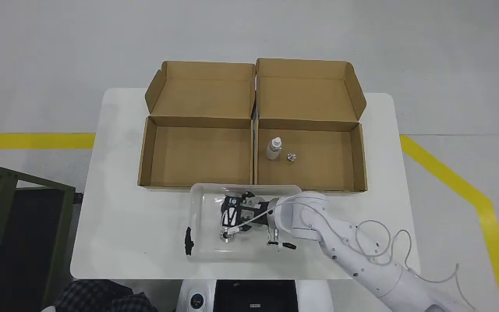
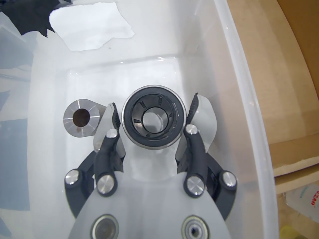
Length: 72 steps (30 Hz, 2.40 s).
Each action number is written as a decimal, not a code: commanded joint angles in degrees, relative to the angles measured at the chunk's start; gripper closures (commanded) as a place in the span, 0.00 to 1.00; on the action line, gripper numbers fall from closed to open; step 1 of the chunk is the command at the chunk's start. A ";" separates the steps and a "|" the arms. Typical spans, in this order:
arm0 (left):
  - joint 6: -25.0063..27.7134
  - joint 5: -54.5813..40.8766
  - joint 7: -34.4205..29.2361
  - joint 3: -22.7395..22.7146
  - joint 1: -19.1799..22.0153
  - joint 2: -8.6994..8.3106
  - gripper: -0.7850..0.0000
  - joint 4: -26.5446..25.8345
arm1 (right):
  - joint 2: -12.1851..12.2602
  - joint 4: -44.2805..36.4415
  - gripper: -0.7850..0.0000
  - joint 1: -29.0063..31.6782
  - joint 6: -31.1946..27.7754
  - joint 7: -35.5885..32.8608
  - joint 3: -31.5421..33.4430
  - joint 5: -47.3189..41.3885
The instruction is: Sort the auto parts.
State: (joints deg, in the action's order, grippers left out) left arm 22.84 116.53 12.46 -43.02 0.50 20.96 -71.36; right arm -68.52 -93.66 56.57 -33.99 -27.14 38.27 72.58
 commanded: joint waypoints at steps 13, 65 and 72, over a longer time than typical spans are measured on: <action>0.00 0.00 0.00 0.00 0.00 0.00 0.00 0.00 | -0.27 0.72 1.00 0.88 -2.57 2.59 1.39 -3.40; 0.00 0.00 0.00 0.00 0.00 0.00 0.00 0.00 | 3.93 -9.20 1.00 12.31 -8.92 17.87 24.05 -26.07; 0.00 0.00 0.00 0.00 0.00 0.00 0.00 0.00 | 3.76 -8.75 1.00 12.24 -8.25 19.10 24.37 -28.11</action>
State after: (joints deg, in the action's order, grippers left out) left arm 22.84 116.53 12.46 -43.02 0.50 20.96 -71.36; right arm -64.74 -102.47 68.86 -42.34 -8.12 62.63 44.63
